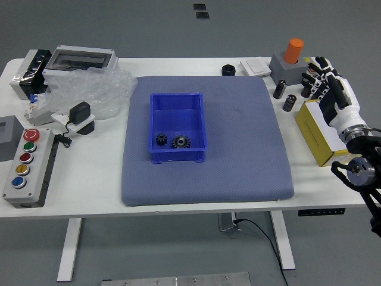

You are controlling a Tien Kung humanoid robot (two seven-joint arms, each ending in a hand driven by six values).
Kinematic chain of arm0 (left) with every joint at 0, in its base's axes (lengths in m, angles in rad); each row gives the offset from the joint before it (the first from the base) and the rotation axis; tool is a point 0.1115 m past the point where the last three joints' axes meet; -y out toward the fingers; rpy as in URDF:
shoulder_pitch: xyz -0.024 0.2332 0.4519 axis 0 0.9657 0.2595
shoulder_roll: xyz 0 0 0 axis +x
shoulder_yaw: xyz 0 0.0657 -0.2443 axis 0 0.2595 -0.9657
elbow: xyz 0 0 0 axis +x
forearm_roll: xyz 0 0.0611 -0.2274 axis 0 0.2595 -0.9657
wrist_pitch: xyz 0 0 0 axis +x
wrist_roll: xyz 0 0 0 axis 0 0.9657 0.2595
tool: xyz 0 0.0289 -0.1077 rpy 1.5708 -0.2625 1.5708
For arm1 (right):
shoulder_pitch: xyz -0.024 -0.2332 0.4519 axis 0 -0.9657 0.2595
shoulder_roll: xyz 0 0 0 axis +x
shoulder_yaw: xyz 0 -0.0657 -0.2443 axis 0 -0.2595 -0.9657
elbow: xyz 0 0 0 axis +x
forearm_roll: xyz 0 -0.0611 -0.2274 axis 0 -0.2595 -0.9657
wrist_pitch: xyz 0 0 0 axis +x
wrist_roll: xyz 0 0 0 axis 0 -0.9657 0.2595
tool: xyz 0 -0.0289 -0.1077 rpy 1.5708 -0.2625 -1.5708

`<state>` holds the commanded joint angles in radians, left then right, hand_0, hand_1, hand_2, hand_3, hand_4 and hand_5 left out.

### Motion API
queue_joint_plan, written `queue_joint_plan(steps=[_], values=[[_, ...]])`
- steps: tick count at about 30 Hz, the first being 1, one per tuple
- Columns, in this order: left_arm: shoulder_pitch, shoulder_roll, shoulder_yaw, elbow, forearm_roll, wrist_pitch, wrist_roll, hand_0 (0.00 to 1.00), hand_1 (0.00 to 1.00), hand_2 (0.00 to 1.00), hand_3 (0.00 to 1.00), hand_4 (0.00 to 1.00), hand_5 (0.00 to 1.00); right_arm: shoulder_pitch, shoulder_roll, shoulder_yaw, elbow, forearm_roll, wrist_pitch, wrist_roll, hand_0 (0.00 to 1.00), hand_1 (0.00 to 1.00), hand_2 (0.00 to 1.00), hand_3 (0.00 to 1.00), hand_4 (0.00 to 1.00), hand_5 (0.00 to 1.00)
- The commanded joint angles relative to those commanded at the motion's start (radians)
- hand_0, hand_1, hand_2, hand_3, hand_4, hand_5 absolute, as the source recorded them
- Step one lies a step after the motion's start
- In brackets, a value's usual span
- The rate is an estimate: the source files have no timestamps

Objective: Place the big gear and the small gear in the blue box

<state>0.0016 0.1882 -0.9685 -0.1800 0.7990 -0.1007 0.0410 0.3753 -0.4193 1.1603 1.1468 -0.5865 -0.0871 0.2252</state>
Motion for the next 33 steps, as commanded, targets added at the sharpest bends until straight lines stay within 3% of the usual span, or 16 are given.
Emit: queue_joint_plan(steps=[1,2,7,8,11,13,14,19,20,25,27,33], values=[[-0.001,-0.001,0.004,0.0,0.001,0.003,-0.002,0.83,0.818,0.891,0.928,0.671,0.063,0.0,0.0,0.0,0.0,0.0,0.0,0.0,0.859,0.805,0.911,0.878,0.818,0.609],[-0.002,-0.001,0.009,0.0,0.001,0.006,-0.003,0.803,0.824,0.918,0.973,0.766,0.002,0.0,0.0,0.0,0.0,0.0,0.0,0.0,0.859,0.805,0.91,0.878,0.818,0.609],[-0.005,0.006,0.069,0.0,-0.031,0.017,-0.013,0.803,0.824,0.918,0.973,0.766,0.002,-0.002,-0.001,-0.001,0.0,0.001,0.0,-0.001,0.859,0.805,0.91,0.878,0.818,0.609],[-0.005,0.007,0.075,0.0,-0.034,0.019,-0.015,0.76,0.81,0.931,0.992,0.776,0.002,-0.002,0.0,-0.001,0.0,0.001,0.0,-0.001,0.859,0.805,0.91,0.877,0.818,0.608],[-0.007,0.008,0.066,0.0,-0.025,0.022,-0.018,0.76,0.81,0.931,0.992,0.776,0.002,-0.002,0.001,-0.002,0.0,0.001,0.001,-0.001,0.859,0.805,0.91,0.877,0.818,0.608],[-0.007,0.004,0.04,0.0,-0.008,0.025,-0.021,0.76,0.81,0.931,0.992,0.776,0.002,-0.002,0.002,-0.004,0.001,0.001,0.001,-0.001,0.859,0.805,0.91,0.877,0.818,0.608],[-0.007,0.001,0.025,0.0,0.0,0.027,-0.022,0.695,0.741,0.901,0.971,0.745,0.002,-0.002,0.002,-0.004,0.0,0.001,0.001,-0.001,0.86,0.805,0.91,0.877,0.818,0.608],[-0.001,-0.02,-0.065,0.0,0.067,0.029,-0.014,0.695,0.741,0.901,0.971,0.745,0.002,-0.001,0.004,-0.007,0.0,0.0,0.001,-0.001,0.86,0.805,0.91,0.877,0.818,0.608],[0.001,-0.025,-0.09,0.0,0.085,0.03,-0.008,0.657,0.682,0.816,0.9,0.682,0.002,-0.001,0.004,-0.008,0.001,0.0,0.001,-0.001,0.859,0.806,0.91,0.877,0.818,0.608],[0.008,-0.046,-0.198,0.0,0.167,0.033,0.019,0.657,0.682,0.816,0.9,0.682,0.002,-0.001,0.004,-0.008,0.001,-0.001,0.0,-0.001,0.859,0.806,0.91,0.877,0.818,0.608],[0.01,-0.052,-0.229,0.0,0.186,0.033,0.022,0.655,0.669,0.778,0.842,0.675,0.002,-0.002,0.004,-0.008,0.002,-0.001,0.0,-0.001,0.86,0.805,0.909,0.875,0.818,0.608],[0.008,-0.071,-0.286,0.0,0.21,0.03,0.025,0.677,0.674,0.774,0.832,0.652,0.002,-0.002,0.003,-0.008,0.009,-0.005,0.0,0.0,0.859,0.804,0.91,0.876,0.818,0.608]])
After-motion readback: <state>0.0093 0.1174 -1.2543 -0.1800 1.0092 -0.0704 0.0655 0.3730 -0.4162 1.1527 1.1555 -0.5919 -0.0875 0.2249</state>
